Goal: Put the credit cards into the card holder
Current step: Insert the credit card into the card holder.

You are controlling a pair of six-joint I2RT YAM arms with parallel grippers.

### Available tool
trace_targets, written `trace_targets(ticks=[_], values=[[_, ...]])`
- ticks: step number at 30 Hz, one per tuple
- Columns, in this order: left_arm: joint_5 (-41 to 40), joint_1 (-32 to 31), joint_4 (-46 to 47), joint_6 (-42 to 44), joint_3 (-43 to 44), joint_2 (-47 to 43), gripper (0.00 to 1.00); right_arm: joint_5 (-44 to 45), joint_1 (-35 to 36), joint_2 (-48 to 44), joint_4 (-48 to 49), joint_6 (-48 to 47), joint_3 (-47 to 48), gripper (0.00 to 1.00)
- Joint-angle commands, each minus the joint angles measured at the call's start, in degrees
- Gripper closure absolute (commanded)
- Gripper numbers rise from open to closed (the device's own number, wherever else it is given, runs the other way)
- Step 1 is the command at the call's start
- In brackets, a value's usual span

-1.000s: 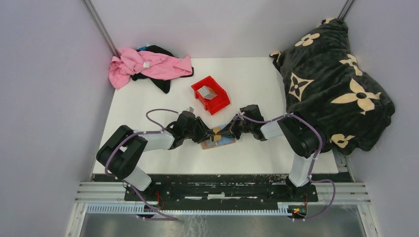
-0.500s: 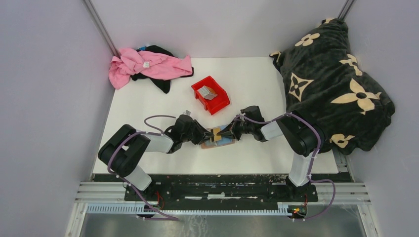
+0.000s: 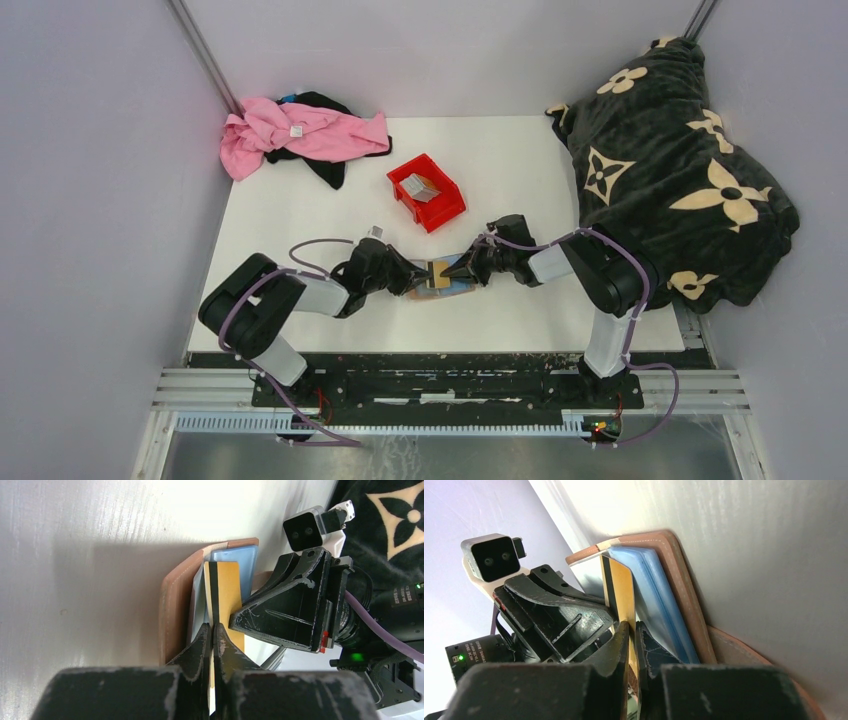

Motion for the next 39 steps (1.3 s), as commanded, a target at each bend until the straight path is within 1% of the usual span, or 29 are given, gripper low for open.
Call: trace_targets(ticks=[1,4,7,11,20,26,31,39], values=[[-3.76,0.19,4.98,-0.68,-1.36,-1.88,0.97,-2.53,0.39,-0.34,-5.44,-4.13,1.08,0.86],[-6.17,0.22,3.61,-0.29,-2.40,-3.77,0.97,-1.32,0.37,-1.88,-11.72,-8.56,3.04,0.78],[-8.88,0.10,1.73,1.03,-3.26,-6.26,0.97,1.04,0.44,-3.75,-19.56,-14.41,5.33,0.73],[-11.76,-0.06,-0.94,3.04,-3.57,-9.26,0.97,4.27,0.44,-6.11,-26.56,-19.81,7.84,0.70],[-11.98,-1.74,-2.02,6.25,-1.64,-7.47,0.97,10.58,0.41,-8.52,-36.22,-27.83,12.43,0.69],[-12.32,-3.26,-2.28,8.50,-0.47,-6.78,0.97,14.31,0.42,-9.23,-40.92,-31.54,14.43,0.70],[-13.60,-5.10,-2.02,10.51,-0.26,-7.59,0.97,16.70,0.52,-9.26,-42.62,-33.40,14.69,0.72],[-15.97,-7.04,0.22,10.32,-2.56,-10.57,0.97,18.42,0.61,-8.86,-43.00,-34.21,13.89,0.75]])
